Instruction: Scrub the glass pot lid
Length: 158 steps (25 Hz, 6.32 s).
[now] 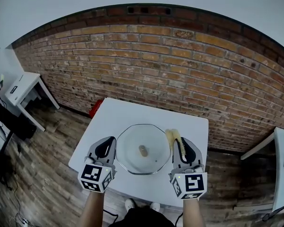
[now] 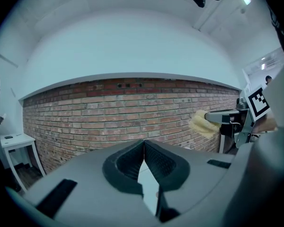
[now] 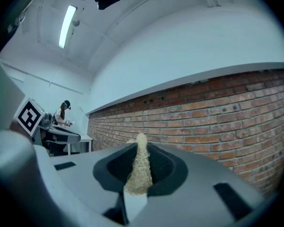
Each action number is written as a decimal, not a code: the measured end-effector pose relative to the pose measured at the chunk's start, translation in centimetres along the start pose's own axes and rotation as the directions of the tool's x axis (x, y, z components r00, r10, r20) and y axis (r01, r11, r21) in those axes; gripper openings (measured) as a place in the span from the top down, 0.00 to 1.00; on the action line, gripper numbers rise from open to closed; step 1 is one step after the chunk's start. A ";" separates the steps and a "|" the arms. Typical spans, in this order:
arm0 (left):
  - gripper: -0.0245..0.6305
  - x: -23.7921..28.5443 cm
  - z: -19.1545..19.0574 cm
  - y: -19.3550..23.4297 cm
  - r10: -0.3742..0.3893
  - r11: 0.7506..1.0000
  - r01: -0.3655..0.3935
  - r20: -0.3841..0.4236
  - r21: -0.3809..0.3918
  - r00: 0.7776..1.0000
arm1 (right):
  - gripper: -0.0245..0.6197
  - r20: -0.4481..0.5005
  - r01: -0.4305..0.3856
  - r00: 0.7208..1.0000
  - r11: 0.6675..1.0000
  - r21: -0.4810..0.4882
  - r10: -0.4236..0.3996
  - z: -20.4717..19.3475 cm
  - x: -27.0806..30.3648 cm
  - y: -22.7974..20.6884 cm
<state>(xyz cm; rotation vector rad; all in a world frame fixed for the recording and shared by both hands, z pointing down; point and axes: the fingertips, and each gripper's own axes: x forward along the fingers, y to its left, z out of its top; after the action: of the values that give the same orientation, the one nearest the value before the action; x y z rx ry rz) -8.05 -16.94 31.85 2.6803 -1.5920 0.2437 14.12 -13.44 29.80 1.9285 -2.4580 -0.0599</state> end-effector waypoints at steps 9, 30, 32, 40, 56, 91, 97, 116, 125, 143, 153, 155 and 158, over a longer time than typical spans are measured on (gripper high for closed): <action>0.95 1.3 -1.8 1.7 -0.016 1.000 0.016 -0.025 -0.010 1.000 | 0.87 -0.035 -0.008 0.999 1.000 0.018 0.009 -2.2 1.8 1.2; 0.94 2.8 -5.8 2.5 -0.021 0.999 0.017 -0.092 -0.043 0.996 | 0.87 -0.102 -0.027 0.994 0.999 0.027 0.030 -5.9 3.7 2.0; 0.95 2.9 -6.3 2.6 -0.018 0.999 0.014 -0.097 -0.048 0.995 | 0.87 -0.113 -0.030 0.993 0.999 0.030 0.034 -6.4 3.8 2.1; 0.95 3.3 -9.5 1.2 -0.041 0.996 0.028 -0.149 -0.087 0.988 | 0.87 -0.156 -0.042 0.987 0.998 0.051 0.050 -9.1 3.9 2.4; 0.94 2.6 -12.6 2.2 -0.006 0.993 -0.017 -0.198 -0.114 0.980 | 0.87 -0.206 -0.043 0.977 0.996 0.074 0.057 -12.1 3.6 2.7; 0.94 2.2 -19.7 1.8 -0.012 0.975 -0.056 -0.302 -0.215 0.953 | 0.87 -0.288 -0.065 0.954 0.994 0.086 0.087 -17.1 3.5 3.9; 0.94 2.3 -19.7 1.7 -0.011 0.974 -0.057 -0.299 -0.218 0.954 | 0.87 -0.288 -0.060 0.954 0.995 0.086 0.082 -17.1 3.4 3.7; 0.76 1.9 -22.4 2.6 -0.021 0.876 -0.153 -0.354 -0.457 0.935 | 0.87 -0.279 -0.068 0.956 0.994 0.080 0.088 -16.6 3.7 3.5; 0.74 1.8 -23.9 2.9 -0.015 0.828 -0.213 -0.398 -0.520 0.917 | 0.87 -0.281 -0.073 0.955 0.994 0.079 0.093 -16.5 3.7 3.5; 0.74 2.1 -24.9 2.3 -0.042 0.806 -0.212 -0.410 -0.553 0.911 | 0.87 -0.282 -0.059 0.956 0.995 0.081 0.080 -16.5 3.8 2.9; 0.74 2.3 -25.5 2.2 -0.052 0.798 -0.217 -0.424 -0.562 0.904 | 0.87 -0.290 -0.059 0.954 0.995 0.077 0.079 -16.7 3.7 2.7; 0.75 2.2 -25.6 2.1 -0.052 0.798 -0.220 -0.428 -0.561 0.902 | 0.87 -0.290 -0.060 0.954 0.995 0.076 0.080 -16.8 3.7 2.7; 0.76 2.2 -25.6 2.0 -0.057 0.804 -0.216 -0.433 -0.554 0.900 | 0.87 -0.291 -0.063 0.953 0.995 0.076 0.082 -16.9 3.7 2.7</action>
<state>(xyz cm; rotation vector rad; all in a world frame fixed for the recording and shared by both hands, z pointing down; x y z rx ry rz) -12.00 -17.50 57.33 1.9156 -1.3522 0.2619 11.20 -16.76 46.74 1.7199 -2.3537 0.2915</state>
